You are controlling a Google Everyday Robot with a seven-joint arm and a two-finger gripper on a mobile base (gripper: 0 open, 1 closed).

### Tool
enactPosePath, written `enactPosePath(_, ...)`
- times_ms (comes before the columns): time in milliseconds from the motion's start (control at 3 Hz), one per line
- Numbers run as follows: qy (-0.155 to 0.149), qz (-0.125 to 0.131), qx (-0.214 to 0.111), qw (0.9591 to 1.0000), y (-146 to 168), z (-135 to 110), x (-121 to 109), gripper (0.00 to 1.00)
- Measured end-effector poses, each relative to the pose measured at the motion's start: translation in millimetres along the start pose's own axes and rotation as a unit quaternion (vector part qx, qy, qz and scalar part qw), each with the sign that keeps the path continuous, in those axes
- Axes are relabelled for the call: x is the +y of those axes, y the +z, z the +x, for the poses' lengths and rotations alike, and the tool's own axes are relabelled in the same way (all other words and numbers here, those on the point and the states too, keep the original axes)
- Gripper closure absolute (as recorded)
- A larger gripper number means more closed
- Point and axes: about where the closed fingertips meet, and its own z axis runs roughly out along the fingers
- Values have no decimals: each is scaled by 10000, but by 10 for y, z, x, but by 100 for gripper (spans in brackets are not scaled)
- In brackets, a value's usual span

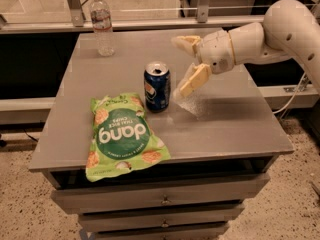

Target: Move pepsi can near green rice chip bag

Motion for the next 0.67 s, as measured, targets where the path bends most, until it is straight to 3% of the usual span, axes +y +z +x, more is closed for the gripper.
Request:
enactPosePath(333,-179,604,-4,9980,-595,-187,-271,0)
enactPosePath(667,-321,823,-66,9961,-776,-337,-379,0)
